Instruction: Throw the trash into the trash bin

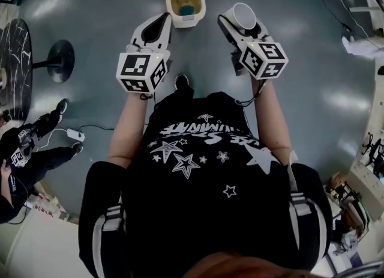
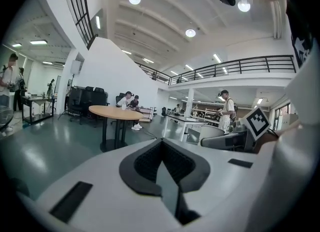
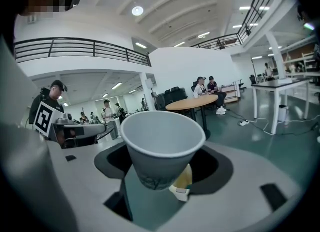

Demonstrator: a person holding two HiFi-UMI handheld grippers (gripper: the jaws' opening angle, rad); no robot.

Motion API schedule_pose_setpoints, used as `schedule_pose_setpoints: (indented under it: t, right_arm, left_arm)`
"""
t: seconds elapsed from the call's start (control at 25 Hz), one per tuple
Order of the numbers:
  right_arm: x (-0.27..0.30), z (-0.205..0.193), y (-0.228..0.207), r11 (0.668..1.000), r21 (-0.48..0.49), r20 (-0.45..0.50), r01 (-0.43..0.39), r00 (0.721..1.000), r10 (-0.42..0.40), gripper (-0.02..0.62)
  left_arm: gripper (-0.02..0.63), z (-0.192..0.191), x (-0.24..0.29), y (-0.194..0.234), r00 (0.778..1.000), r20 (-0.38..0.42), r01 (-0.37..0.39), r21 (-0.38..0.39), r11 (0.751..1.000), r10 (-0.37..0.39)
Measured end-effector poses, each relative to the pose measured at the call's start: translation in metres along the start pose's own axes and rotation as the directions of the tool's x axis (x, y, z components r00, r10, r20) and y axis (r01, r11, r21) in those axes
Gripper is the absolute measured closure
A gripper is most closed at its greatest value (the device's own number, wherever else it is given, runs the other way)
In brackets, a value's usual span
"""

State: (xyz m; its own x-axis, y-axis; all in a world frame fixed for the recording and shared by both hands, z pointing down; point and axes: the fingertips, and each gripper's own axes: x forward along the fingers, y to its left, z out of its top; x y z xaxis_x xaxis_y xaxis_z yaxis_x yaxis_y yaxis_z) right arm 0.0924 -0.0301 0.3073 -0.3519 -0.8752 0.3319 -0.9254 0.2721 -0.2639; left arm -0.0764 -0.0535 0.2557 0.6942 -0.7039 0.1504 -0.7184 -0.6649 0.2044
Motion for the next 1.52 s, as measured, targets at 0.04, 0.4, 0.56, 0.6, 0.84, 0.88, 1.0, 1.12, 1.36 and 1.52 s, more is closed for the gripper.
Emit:
schedule_pose_setpoints:
  t: [0.04, 0.4, 0.56, 0.6, 0.84, 0.88, 1.0, 1.12, 1.36, 1.52]
  right_arm:
    - [0.008, 0.0, -0.001, 1.0, 0.004, -0.003, 0.004, 1.0, -0.004, 0.265]
    - [0.064, 0.002, -0.037, 0.999, 0.016, -0.053, -0.029, 0.998, 0.029, 0.265]
    - [0.098, -0.002, -0.052, 0.996, 0.037, -0.089, -0.079, 0.993, 0.082, 0.265]
    - [0.105, -0.001, -0.055, 0.995, 0.033, -0.101, -0.096, 0.99, 0.099, 0.265]
    - [0.148, -0.003, -0.083, 0.987, 0.016, -0.143, -0.16, 0.977, 0.161, 0.265]
    - [0.153, -0.005, -0.086, 0.985, 0.013, -0.148, -0.169, 0.974, 0.169, 0.265]
    - [0.171, -0.014, -0.094, 0.98, 0.005, -0.168, -0.2, 0.966, 0.198, 0.265]
    - [0.191, -0.029, -0.103, 0.975, 0.011, -0.184, -0.222, 0.958, 0.22, 0.265]
    - [0.228, -0.057, -0.105, 0.972, 0.001, -0.219, -0.234, 0.949, 0.229, 0.265]
    - [0.238, -0.075, -0.11, 0.979, 0.0, -0.238, -0.205, 0.951, 0.2, 0.265]
  left_arm:
    - [0.597, -0.002, 0.005, 0.006, 1.0, -0.005, 0.003, -0.009, 1.0, -0.003]
    - [0.597, -0.014, 0.066, 0.03, 0.999, -0.048, -0.023, -0.033, 0.999, 0.021]
    - [0.597, -0.016, 0.091, 0.045, 0.995, -0.069, -0.079, -0.039, 0.996, 0.076]
    - [0.597, -0.015, 0.099, 0.049, 0.993, -0.071, -0.094, -0.042, 0.995, 0.091]
    - [0.597, -0.025, 0.149, 0.061, 0.984, -0.094, -0.154, -0.029, 0.988, 0.15]
    - [0.597, -0.029, 0.156, 0.062, 0.982, -0.105, -0.163, -0.03, 0.986, 0.159]
    - [0.597, -0.046, 0.173, 0.067, 0.973, -0.141, -0.189, -0.032, 0.982, 0.182]
    - [0.597, -0.059, 0.188, 0.077, 0.966, -0.154, -0.214, -0.031, 0.976, 0.207]
    - [0.597, -0.073, 0.197, 0.117, 0.954, -0.14, -0.273, -0.043, 0.961, 0.265]
    - [0.597, -0.099, 0.197, 0.131, 0.951, -0.163, -0.275, -0.066, 0.959, 0.262]
